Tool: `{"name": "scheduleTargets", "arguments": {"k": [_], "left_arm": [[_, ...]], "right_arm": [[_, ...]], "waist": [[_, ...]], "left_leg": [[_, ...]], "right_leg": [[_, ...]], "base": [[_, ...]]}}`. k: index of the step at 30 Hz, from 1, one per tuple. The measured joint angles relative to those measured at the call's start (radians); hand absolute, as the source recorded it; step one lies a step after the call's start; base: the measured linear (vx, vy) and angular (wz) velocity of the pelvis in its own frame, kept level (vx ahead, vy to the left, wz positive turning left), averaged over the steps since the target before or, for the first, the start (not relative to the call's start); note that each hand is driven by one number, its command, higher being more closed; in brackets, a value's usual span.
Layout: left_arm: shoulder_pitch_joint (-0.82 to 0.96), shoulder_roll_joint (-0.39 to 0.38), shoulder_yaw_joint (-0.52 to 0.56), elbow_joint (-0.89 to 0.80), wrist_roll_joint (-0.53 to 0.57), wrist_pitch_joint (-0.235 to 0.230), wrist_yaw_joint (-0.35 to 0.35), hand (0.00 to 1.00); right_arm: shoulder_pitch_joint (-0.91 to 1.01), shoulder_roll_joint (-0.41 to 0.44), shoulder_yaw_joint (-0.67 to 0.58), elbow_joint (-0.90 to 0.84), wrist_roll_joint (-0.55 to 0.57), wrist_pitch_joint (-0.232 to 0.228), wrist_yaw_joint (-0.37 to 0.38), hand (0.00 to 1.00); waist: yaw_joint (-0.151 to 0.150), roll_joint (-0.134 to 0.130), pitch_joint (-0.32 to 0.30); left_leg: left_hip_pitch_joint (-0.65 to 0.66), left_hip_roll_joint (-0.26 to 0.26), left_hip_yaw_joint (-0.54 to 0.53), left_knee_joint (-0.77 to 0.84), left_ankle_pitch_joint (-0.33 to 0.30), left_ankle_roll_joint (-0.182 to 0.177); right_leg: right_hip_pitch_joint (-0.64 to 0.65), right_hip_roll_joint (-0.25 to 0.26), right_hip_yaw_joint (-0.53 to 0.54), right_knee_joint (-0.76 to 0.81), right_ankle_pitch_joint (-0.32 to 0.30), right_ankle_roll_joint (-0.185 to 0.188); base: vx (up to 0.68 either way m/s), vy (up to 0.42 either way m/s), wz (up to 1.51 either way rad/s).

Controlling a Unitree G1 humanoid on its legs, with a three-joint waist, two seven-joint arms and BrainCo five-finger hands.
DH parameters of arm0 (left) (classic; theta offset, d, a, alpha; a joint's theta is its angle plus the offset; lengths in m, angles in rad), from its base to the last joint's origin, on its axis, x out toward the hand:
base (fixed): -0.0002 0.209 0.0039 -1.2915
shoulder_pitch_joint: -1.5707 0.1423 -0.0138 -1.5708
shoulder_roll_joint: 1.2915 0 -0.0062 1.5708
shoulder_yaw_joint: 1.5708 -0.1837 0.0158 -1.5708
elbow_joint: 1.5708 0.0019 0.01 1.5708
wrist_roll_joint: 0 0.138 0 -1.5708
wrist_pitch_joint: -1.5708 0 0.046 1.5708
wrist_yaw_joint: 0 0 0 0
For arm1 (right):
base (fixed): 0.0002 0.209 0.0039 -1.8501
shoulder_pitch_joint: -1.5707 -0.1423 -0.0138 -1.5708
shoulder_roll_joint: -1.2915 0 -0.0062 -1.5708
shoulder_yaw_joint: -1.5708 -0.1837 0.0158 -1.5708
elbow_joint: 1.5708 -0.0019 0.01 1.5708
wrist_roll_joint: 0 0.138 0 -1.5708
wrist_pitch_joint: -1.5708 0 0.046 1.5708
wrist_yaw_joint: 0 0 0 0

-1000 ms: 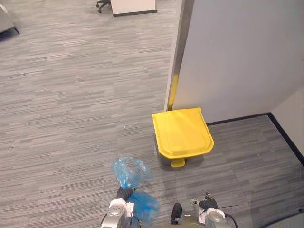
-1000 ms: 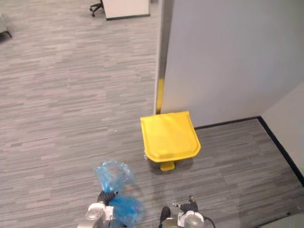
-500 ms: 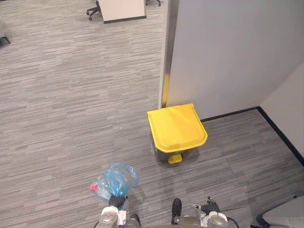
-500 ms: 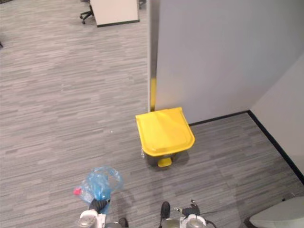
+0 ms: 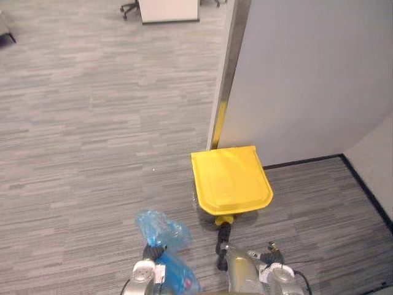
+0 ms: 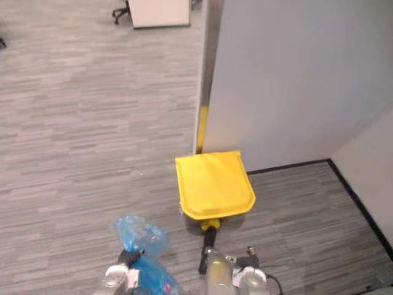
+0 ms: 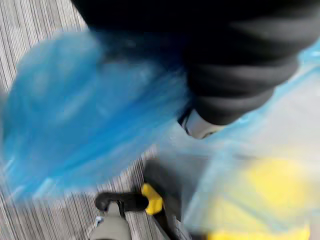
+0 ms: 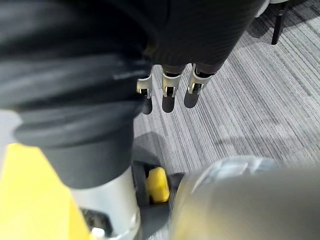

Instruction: Gather rubbish on tea table into small bin, then transfer packed bag to large trash can.

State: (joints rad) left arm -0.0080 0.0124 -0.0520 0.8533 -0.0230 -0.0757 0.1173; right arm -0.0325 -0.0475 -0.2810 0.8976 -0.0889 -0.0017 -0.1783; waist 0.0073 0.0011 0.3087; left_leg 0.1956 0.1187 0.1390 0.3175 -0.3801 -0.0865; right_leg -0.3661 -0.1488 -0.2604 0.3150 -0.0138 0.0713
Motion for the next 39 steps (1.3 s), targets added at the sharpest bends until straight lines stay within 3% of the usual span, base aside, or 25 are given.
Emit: {"name": "scheduleTargets", "arguments": {"k": [1,3,5,8,9,12,15,18,19,21,25,32,39], "left_arm": [[-0.004,0.000,-0.005,0.001,0.000,0.000,0.001,1.00],[-0.030,0.004,-0.014,0.000,0.001,-0.003,0.007,1.00],[-0.043,0.005,-0.013,0.000,0.001,-0.005,0.010,1.00],[-0.043,0.014,-0.012,-0.001,0.000,-0.005,0.012,1.00],[-0.032,0.013,-0.012,0.000,0.000,-0.005,0.010,1.00],[-0.048,0.013,-0.013,-0.021,0.000,-0.006,0.002,1.00],[-0.051,0.033,-0.012,-0.059,0.000,-0.007,-0.011,1.00],[-0.044,0.068,-0.017,-0.064,0.001,-0.006,-0.013,1.00],[-0.027,0.094,-0.017,-0.100,0.000,-0.006,-0.010,1.00],[-0.010,0.103,-0.017,-0.128,-0.001,-0.006,-0.004,1.00],[-0.001,0.105,-0.045,-0.185,-0.002,-0.008,0.006,1.00],[0.001,0.116,-0.097,-0.300,-0.061,-0.034,0.010,1.00],[0.004,0.135,-0.183,-0.448,-0.118,-0.051,-0.024,1.00]], "right_arm": [[0.005,0.002,-0.008,-0.012,0.000,0.000,0.000,0.00],[0.063,-0.001,-0.021,-0.044,-0.013,0.002,0.001,0.00],[0.071,0.000,-0.036,-0.051,-0.013,0.009,0.001,0.00],[0.066,-0.020,-0.034,-0.028,-0.014,0.011,0.001,0.00],[0.047,-0.032,-0.031,0.002,-0.018,0.011,0.002,0.00],[0.008,-0.048,-0.008,0.038,-0.026,0.013,0.004,0.00],[-0.034,-0.081,0.127,0.033,-0.030,0.019,0.013,0.00],[-0.090,-0.072,0.223,-0.015,-0.046,0.015,0.017,0.00],[-0.201,-0.083,0.306,-0.107,-0.069,0.006,0.021,0.00],[-0.266,-0.110,0.320,-0.137,-0.070,0.002,0.019,0.00],[-0.369,-0.165,0.327,-0.146,-0.070,-0.001,0.014,0.00],[-0.542,-0.336,0.355,-0.145,-0.067,0.007,0.003,0.00],[-0.705,-0.461,0.370,-0.083,-0.064,0.032,0.016,0.00]], "waist": [[-0.001,-0.001,0.001],[-0.007,-0.012,-0.013],[-0.006,-0.013,-0.019],[-0.007,0.016,-0.035],[-0.012,0.027,-0.047],[-0.012,0.027,-0.048],[-0.007,0.015,-0.050],[0.000,0.000,-0.058],[0.021,-0.007,-0.063],[0.036,-0.007,-0.063],[0.037,-0.009,-0.062],[0.034,-0.014,-0.061],[0.032,-0.015,-0.062]], "left_leg": [[0.000,0.005,-0.002,0.022,-0.002,0.000],[0.002,0.023,-0.096,0.101,-0.069,0.003],[-0.004,0.038,-0.126,0.115,-0.105,-0.017],[-0.022,0.082,-0.125,0.121,-0.093,-0.021],[-0.005,0.094,-0.131,0.054,-0.061,-0.035],[0.014,0.095,-0.144,-0.042,-0.006,-0.055],[-0.003,0.094,-0.179,-0.078,0.009,-0.063],[-0.084,0.102,-0.199,-0.033,0.009,-0.064],[-0.185,0.107,-0.209,-0.022,0.012,-0.070],[-0.196,0.122,-0.209,-0.028,0.025,-0.094],[-0.200,0.143,-0.206,-0.070,0.045,-0.128],[-0.249,0.132,-0.204,-0.075,0.046,-0.150],[-0.248,0.127,-0.202,-0.097,0.062,-0.173]], "right_leg": [[-0.009,-0.007,0.000,0.049,-0.022,-0.006],[-0.074,-0.046,0.020,0.330,-0.175,-0.016],[-0.108,-0.069,-0.006,0.444,-0.262,-0.024],[-0.115,-0.047,-0.043,0.467,-0.305,-0.027],[-0.116,-0.048,-0.061,0.477,-0.316,-0.010],[-0.123,-0.053,-0.056,0.477,-0.319,-0.013],[-0.124,-0.064,-0.033,0.461,-0.318,-0.018],[-0.129,-0.072,-0.050,0.421,-0.296,-0.035],[-0.193,-0.077,-0.052,0.408,-0.271,-0.032],[-0.202,-0.064,-0.034,0.408,-0.265,-0.040],[-0.216,-0.036,0.019,0.397,-0.255,-0.042],[-0.224,-0.028,0.018,0.302,-0.183,-0.008],[-0.222,-0.026,0.020,0.276,-0.144,-0.022]], "base": [[0.30,-0.179,0.39],[0.26,-0.208,0.78],[0.27,-0.173,0.63],[0.28,-0.167,0.23],[0.26,-0.124,0.18],[0.26,-0.125,0.24],[0.09,-0.019,0.45],[-0.10,0.020,0.59],[-0.19,-0.008,0.71],[-0.12,-0.043,0.32],[-0.08,-0.040,0.16],[-0.13,0.024,-0.01],[0.00,0.041,-0.02]]}}
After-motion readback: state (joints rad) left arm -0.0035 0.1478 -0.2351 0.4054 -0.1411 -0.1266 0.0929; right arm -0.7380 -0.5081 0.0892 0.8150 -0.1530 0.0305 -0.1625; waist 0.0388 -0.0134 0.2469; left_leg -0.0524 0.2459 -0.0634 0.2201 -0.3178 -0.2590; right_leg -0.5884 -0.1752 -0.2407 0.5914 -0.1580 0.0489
